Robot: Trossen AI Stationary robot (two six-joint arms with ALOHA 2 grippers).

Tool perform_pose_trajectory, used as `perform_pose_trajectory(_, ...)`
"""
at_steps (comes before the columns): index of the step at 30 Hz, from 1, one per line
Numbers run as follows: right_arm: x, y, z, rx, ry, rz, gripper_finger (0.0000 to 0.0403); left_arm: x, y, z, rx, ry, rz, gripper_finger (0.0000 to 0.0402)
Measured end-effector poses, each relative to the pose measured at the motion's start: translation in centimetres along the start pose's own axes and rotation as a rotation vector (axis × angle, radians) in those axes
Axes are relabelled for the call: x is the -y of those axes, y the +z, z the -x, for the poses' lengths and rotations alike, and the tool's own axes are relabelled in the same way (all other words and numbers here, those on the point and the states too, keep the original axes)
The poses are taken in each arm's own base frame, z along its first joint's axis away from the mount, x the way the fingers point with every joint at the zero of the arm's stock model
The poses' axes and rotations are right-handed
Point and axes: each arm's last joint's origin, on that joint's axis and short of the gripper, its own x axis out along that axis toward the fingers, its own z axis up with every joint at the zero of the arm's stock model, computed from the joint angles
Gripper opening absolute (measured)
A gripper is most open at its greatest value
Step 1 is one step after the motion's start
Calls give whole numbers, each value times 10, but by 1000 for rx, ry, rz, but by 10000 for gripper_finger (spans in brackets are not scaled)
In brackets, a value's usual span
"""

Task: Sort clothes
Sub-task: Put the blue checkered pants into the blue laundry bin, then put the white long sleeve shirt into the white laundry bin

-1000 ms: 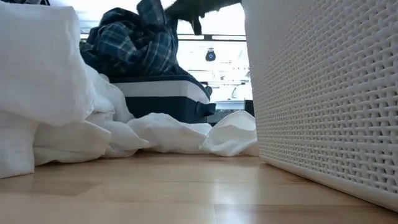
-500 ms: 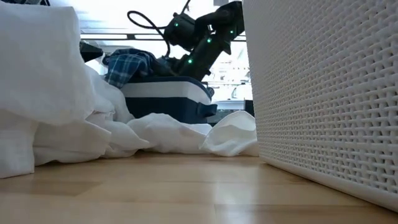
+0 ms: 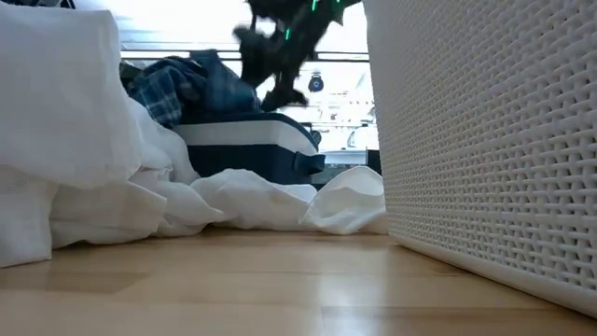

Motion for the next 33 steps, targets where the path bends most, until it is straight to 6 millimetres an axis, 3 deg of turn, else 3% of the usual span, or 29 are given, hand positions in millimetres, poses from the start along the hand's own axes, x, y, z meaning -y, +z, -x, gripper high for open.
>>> perform_pose_trajectory(5,8,30,59,80,-74,-15,243,0,0,0,0,0,0,1)
perform_pose_trajectory(8,29,39,76,145,-235,-100,243,0,0,0,0,0,0,1)
perform_pose_trajectory(11,61,37,73,158,-394,-302,243,0,0,0,0,0,0,1)
perform_pose_trajectory(16,101,30,41,187,-433,-543,243,0,0,0,-1,0,0,1)
perform_pose_trajectory(25,62,34,36,253,-381,-415,242,0,0,0,0,0,0,1)
perform_pose_trajectory(29,21,41,44,345,-268,-250,242,0,0,0,0,-1,0,1)
perform_pose_trajectory(33,-28,39,59,367,-32,54,242,0,0,0,1,-1,0,1)
